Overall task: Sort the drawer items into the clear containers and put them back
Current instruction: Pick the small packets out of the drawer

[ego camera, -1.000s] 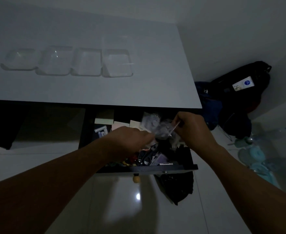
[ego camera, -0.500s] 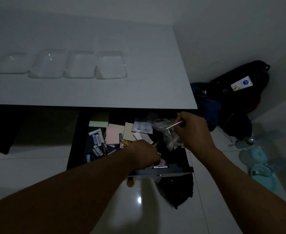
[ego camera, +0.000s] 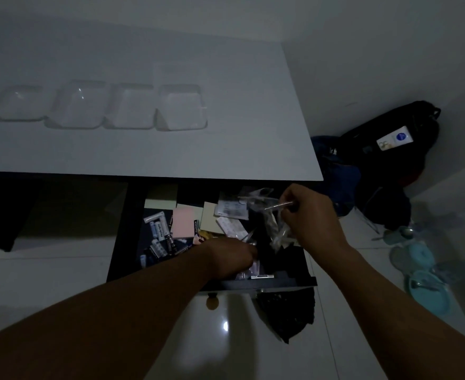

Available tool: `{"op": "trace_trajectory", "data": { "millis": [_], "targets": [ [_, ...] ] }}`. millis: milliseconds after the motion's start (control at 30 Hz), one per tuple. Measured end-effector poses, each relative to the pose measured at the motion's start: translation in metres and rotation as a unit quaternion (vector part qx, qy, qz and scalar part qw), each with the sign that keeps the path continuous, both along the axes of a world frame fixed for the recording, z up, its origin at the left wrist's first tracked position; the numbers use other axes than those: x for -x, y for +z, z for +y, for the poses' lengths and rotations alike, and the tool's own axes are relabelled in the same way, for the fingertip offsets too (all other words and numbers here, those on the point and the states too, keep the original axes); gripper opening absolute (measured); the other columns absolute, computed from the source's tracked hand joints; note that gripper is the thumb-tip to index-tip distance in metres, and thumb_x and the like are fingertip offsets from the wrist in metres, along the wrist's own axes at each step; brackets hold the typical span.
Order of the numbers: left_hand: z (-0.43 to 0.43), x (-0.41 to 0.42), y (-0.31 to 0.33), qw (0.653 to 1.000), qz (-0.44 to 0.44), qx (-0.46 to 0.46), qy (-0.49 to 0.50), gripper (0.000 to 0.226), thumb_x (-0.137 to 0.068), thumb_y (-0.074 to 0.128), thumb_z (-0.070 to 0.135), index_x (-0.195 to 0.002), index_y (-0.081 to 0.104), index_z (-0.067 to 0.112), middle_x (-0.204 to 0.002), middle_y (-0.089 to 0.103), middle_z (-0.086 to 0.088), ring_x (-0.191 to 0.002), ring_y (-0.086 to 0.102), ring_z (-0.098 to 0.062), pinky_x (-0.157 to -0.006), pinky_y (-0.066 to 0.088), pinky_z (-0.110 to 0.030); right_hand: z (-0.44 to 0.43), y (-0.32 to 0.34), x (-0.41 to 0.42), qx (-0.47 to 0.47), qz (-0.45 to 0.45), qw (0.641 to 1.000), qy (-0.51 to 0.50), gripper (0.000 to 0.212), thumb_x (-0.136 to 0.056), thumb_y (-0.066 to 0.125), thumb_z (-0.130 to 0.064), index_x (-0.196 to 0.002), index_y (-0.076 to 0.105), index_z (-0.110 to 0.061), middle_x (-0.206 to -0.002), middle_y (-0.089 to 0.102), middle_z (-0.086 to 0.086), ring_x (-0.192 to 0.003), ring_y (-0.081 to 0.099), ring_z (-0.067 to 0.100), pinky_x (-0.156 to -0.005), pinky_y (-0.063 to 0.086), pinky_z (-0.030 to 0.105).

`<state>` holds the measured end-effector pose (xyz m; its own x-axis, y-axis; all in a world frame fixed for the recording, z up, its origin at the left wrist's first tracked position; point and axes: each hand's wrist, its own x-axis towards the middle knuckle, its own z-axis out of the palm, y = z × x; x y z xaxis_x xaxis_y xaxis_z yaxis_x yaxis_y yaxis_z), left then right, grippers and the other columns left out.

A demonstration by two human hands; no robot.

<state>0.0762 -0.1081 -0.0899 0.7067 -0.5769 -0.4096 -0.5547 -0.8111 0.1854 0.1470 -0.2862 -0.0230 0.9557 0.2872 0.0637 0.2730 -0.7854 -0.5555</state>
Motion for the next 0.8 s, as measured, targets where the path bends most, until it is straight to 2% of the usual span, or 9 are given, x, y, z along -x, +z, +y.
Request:
{"op": "trace_trajectory", "data": {
  "millis": [67,167,333,467,533,600,633,733,800],
  "targets": [
    [0.003,0.001,-0.004,1.0,-0.022,0.006,-0.008,0.038,-0.084,0.062,-0.001,-0.121,0.062,0.01,-0.116,0.067,-0.01,-0.096,0.068,-0.031,-0.072,0.053,-0.036,0.004,-0.002,0.0,0.003,-0.007,1.0,0.02,0.031,-0.082,0.067,0.003,-0.101,0.073,-0.021,-0.089,0.072,-0.002,-0.075,0.067,0.009,-0.068,0.059,0.032],
    [0.011,0.002,-0.01,0.998,-0.016,0.056,0.021,0.035,-0.083,0.064,0.004,-0.115,0.066,0.015,-0.113,0.069,-0.006,-0.097,0.069,-0.028,-0.078,0.058,-0.04,0.007,-0.002,-0.001,0.012,-0.013,0.999,0.036,0.038,-0.083,0.067,0.004,-0.113,0.076,-0.018,-0.102,0.075,0.002,-0.091,0.069,0.015,-0.082,0.058,0.033],
    [0.024,-0.001,0.003,0.968,-0.015,0.195,0.16,0.017,-0.089,0.069,0.027,-0.104,0.073,0.023,-0.108,0.07,0.004,-0.095,0.065,-0.015,-0.08,0.055,-0.031,0.008,0.002,-0.002,0.025,0.008,0.999,0.028,0.03,-0.082,0.064,0.005,-0.095,0.079,-0.017,-0.083,0.073,0.001,-0.071,0.068,0.012,-0.067,0.06,0.038],
    [0.049,-0.008,0.013,0.949,-0.02,0.195,0.248,0.019,-0.09,0.067,0.04,-0.095,0.074,0.023,-0.097,0.071,0.003,-0.083,0.061,-0.011,-0.074,0.047,-0.024,0.011,0.001,-0.001,0.047,0.0,0.999,0.019,0.026,-0.08,0.065,0.004,-0.091,0.078,-0.016,-0.077,0.071,0.001,-0.068,0.066,0.013,-0.064,0.059,0.039],
    [0.06,-0.009,0.017,0.948,-0.03,0.189,0.256,0.022,-0.091,0.065,0.043,-0.091,0.073,0.022,-0.092,0.072,0.002,-0.081,0.065,-0.014,-0.072,0.051,-0.028,0.014,-0.001,-0.001,0.06,0.004,0.998,0.018,0.027,-0.079,0.064,0.005,-0.089,0.078,-0.016,-0.072,0.069,0.0,-0.064,0.065,0.013,-0.061,0.058,0.038],
    [0.06,-0.006,0.021,0.953,-0.01,0.182,0.241,0.014,-0.093,0.063,0.038,-0.1,0.069,0.028,-0.1,0.071,0.001,-0.09,0.067,-0.018,-0.074,0.053,-0.03,0.017,-0.003,-0.001,0.073,0.007,0.997,0.016,0.027,-0.08,0.062,0.006,-0.088,0.078,-0.014,-0.068,0.067,0.0,-0.062,0.064,0.014,-0.058,0.057,0.037],
    [0.055,-0.004,0.023,0.96,0.007,0.171,0.221,0.018,-0.093,0.063,0.032,-0.111,0.065,0.035,-0.108,0.07,0.001,-0.094,0.067,-0.019,-0.075,0.052,-0.03,0.018,-0.003,-0.002,0.077,0.007,0.997,0.016,0.027,-0.081,0.061,0.007,-0.087,0.078,-0.013,-0.068,0.067,0.001,-0.062,0.064,0.015,-0.057,0.057,0.036],
    [0.028,0.003,0.024,0.987,0.008,0.116,0.11,0.063,-0.092,0.058,0.009,-0.142,0.046,0.045,-0.123,0.066,-0.003,-0.089,0.061,-0.017,-0.065,0.041,-0.024,0.019,-0.003,-0.005,0.087,0.006,0.996,0.013,0.029,-0.079,0.059,0.008,-0.085,0.078,-0.013,-0.073,0.068,0.003,-0.065,0.064,0.016,-0.059,0.055,0.034],
    [0.012,0.002,0.021,0.996,-0.021,0.07,0.058,0.065,-0.095,0.052,0.004,-0.147,0.041,0.042,-0.125,0.064,-0.008,-0.094,0.064,-0.024,-0.062,0.034,-0.025,0.018,-0.004,-0.009,0.095,0.002,0.995,0.012,0.028,-0.078,0.06,0.007,-0.082,0.077,-0.014,-0.073,0.068,0.002,-0.065,0.064,0.016,-0.059,0.055,0.032]
  ]
}}
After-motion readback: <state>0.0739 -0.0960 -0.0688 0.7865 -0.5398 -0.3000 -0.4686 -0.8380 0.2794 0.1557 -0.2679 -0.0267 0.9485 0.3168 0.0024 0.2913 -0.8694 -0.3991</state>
